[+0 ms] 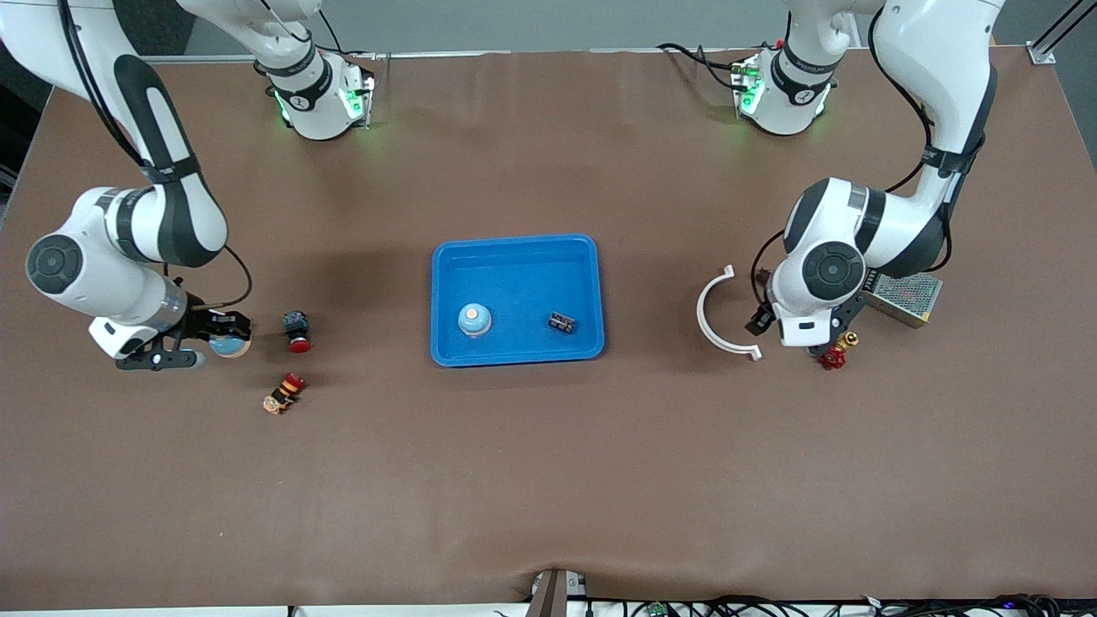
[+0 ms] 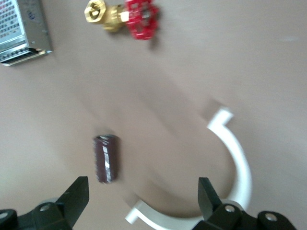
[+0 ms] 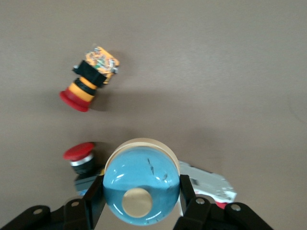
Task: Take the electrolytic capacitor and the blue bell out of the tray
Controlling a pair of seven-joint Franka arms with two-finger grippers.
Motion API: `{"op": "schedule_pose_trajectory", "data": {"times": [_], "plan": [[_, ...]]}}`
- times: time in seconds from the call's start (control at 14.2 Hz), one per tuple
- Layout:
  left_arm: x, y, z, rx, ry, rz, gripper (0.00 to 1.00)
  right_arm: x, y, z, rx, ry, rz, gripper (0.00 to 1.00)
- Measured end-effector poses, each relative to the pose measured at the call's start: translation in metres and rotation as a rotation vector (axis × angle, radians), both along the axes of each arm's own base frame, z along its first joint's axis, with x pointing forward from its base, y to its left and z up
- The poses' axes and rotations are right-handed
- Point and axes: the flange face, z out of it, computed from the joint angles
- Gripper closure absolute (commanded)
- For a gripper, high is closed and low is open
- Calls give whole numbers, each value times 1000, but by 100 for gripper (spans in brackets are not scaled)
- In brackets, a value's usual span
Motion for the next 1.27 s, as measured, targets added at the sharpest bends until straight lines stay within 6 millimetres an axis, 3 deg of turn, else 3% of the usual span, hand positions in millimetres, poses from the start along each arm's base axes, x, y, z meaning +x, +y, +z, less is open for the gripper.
{"op": "schedule_pose_trajectory", "data": {"times": [0.28,0.49,0.92,1.27], "plan": [[6,-56,37,-46,-68,-43,0,5,-27,-14,-11,-63,43,100],[-2,-100,41,-55,-88,-28,0,9,-43,-37,-20,-87,49,100],[-18,-223,10,-82,-101,58,0,23,-64,-56,-23,-88,48,100],[-26,-282,-22,-92,-103,96,3,30,-65,-74,-22,-83,48,100]]}}
